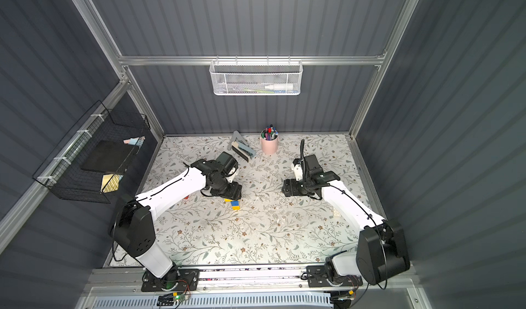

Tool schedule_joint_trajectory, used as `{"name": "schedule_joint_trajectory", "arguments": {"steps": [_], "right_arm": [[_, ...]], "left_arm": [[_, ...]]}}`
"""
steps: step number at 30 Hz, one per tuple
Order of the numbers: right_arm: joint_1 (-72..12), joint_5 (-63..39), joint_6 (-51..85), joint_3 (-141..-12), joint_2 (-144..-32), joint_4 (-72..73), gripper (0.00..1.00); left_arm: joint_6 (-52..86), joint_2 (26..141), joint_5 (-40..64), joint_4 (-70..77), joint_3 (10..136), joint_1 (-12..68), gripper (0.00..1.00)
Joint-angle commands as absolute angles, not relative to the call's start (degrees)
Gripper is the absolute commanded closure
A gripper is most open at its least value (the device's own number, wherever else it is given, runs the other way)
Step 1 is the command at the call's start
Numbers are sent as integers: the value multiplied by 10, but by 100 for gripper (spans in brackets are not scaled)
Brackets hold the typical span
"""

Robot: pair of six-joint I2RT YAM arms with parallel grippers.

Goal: Assemble a spoon with lego
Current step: Assemble the lego brick with the lego brick.

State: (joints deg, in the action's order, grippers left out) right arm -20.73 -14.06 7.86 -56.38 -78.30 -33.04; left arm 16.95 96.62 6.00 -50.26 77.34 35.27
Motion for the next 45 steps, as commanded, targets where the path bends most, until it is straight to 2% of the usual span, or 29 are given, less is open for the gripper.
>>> {"name": "schedule_joint_trajectory", "arguments": {"steps": [1,19,45], "right_arm": [[-211,-145,69,-575,-786,-339,15],[-211,-151,68,-574,-785,-338,15],[-212,-149,67,-573,-782,-337,16]], "left_arm": [[179,977,51,-496,774,357,35],[179,986,33,-486,747,360,36],[211,914,22,-440,685,372,41]]}}
